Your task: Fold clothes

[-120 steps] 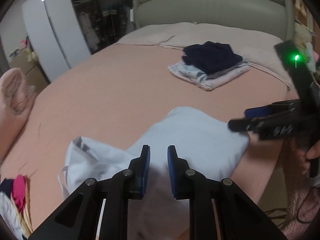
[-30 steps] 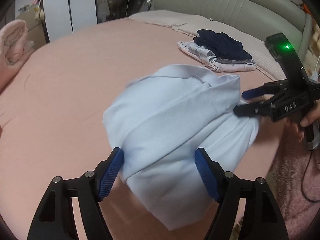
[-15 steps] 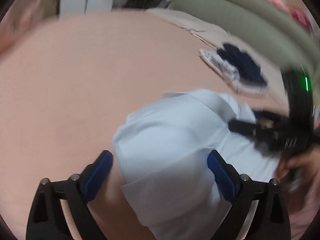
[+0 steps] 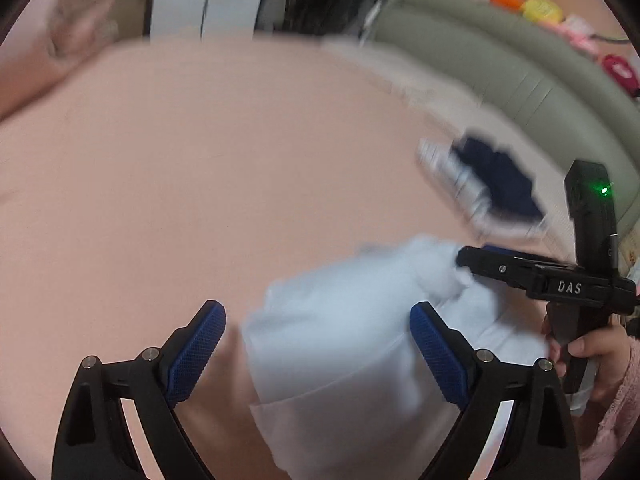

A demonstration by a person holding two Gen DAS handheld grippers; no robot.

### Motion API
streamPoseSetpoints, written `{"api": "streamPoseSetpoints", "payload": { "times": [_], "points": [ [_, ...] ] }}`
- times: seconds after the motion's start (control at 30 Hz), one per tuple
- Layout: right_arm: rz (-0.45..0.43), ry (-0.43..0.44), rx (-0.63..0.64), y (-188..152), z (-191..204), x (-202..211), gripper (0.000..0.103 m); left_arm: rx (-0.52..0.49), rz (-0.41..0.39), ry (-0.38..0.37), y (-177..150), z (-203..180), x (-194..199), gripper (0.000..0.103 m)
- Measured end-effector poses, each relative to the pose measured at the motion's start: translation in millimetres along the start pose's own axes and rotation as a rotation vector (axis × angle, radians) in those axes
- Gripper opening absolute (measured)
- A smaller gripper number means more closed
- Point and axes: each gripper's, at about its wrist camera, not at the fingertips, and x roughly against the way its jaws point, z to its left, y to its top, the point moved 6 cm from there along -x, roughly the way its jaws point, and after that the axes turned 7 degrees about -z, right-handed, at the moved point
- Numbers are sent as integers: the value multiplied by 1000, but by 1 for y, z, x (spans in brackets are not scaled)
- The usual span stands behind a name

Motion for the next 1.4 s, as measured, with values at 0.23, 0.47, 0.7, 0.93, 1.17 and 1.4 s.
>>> {"api": "streamPoseSetpoints", "payload": {
  "times": [0.23, 0.47, 0.7, 0.93, 1.17, 1.4],
  "points": [
    [23, -21, 96, -18, 1, 31, 97, -23, 13, 111, -9, 19, 15, 94],
    [-127, -92, 241, -45, 24, 73, 97, -134, -21, 159, -43, 0, 47, 94],
    [-6, -133, 276, -42, -7, 48, 97, -136, 43, 170, -58, 28, 50, 95],
    [-47, -39, 367, -39, 22, 69, 97, -334, 8, -24, -30, -33, 12, 95],
    [82, -29, 312, -54, 22, 33, 97, -95, 43, 13, 7, 0, -27, 95],
    [75, 65, 17, -42, -17, 45, 98, 291, 151, -145, -48, 21, -3, 95]
  ]
}}
